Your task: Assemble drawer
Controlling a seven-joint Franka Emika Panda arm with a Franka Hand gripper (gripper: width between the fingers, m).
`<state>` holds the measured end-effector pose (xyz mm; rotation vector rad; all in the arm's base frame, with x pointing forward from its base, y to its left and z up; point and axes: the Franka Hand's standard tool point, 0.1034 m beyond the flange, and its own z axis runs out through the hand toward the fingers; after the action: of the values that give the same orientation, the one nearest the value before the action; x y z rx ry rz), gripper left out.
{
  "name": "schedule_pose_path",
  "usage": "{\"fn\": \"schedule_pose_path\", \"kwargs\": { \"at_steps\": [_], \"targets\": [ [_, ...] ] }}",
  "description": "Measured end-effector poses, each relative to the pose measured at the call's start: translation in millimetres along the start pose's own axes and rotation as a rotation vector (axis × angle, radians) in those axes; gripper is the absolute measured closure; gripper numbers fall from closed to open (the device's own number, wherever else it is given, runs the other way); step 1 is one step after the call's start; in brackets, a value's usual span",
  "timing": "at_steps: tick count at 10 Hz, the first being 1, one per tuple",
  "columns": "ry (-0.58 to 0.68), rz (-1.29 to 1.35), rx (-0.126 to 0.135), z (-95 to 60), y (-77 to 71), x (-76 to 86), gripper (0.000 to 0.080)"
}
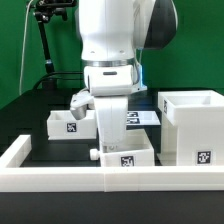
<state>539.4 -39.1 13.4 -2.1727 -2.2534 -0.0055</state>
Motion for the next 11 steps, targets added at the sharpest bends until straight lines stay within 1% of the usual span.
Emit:
{"fn": "schedule_pose_path", "kwargs": {
  "at_steps": [1,3,4,8,9,11],
  "targets": [
    [0.003,0.008,-0.004,-1.1,3.1,6.3,0.0757],
    [0.011,0.008,-0.001,1.7,3.6,18.3,0.0757],
    [0.014,0.004,0.001,3.7,3.4,20.8,0.0757],
    [0.014,0.007,0.003,5.7,2.4,19.6,0.0757],
    [0.016,0.003,-0.003,5.8,3.7,22.6,0.0757],
    [0.02,0.005,-0.003,5.8,5.2,28.3,0.0757]
  ]
}}
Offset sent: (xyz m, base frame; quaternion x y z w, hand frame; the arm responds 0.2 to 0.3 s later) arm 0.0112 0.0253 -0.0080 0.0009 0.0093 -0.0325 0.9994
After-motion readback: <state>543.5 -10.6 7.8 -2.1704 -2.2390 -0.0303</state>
